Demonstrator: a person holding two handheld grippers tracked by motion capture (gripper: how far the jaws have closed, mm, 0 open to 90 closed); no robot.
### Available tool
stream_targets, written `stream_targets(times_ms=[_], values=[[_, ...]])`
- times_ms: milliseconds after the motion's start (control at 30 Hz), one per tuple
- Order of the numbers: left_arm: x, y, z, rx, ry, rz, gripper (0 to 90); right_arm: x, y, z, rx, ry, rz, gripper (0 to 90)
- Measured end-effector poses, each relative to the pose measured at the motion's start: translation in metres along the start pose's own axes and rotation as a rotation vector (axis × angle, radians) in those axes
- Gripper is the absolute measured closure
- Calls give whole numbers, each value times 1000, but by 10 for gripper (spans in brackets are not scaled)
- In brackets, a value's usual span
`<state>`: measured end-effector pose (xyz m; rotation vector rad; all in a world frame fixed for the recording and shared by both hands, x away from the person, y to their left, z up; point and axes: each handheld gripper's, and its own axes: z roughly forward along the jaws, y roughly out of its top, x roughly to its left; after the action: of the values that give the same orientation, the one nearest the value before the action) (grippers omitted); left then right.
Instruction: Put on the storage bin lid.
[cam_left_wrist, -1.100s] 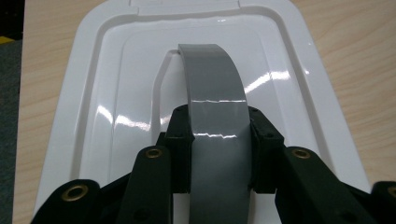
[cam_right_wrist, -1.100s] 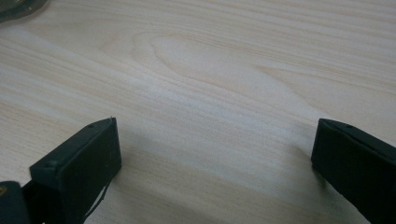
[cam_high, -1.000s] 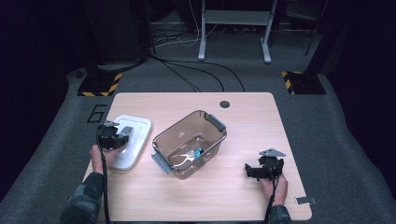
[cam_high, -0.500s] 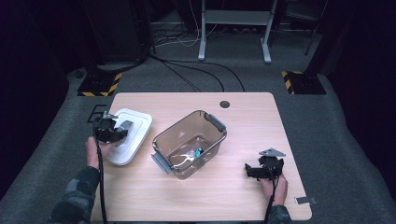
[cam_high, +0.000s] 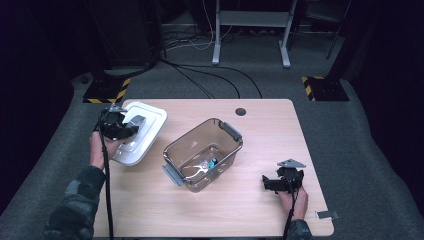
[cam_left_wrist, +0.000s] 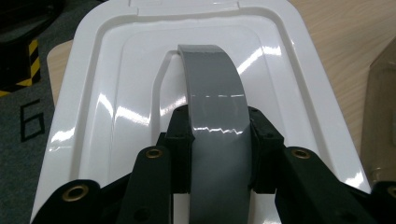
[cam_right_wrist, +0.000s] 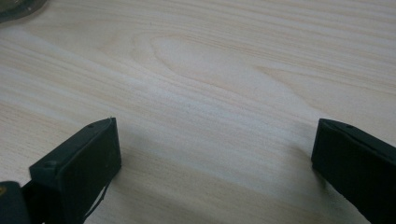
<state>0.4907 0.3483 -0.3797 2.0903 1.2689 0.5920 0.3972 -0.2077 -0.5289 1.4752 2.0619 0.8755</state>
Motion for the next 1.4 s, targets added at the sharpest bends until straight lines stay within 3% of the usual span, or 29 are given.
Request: stream_targets(times_ms=[267,433,667,700,833,967,1067,1400], values=[[-4,13,-8,-3,-14,20,673,0,0,0,0,1,1,7],[-6,21,-10,-10,-61,15,673,0,0,0,1,1,0,7],[-15,32,-13,-24,-91,30,673,0,0,0,2,1,-1,7],[-20,37,-14,-14,-95,54,673,0,0,0,1,0,1,7],[-27,46,-18,-26,-127,64,673,0,0,0,0,3,1,7],[-35,53,-20,-32,-130,74,673,0,0,0,0,5,0,8],[-44,60,-21,-45,-177,77,673,0,0,0,1,4,-2,8],[-68,76,-16,-29,-223,124,673,0,0,0,1,4,-1,8]])
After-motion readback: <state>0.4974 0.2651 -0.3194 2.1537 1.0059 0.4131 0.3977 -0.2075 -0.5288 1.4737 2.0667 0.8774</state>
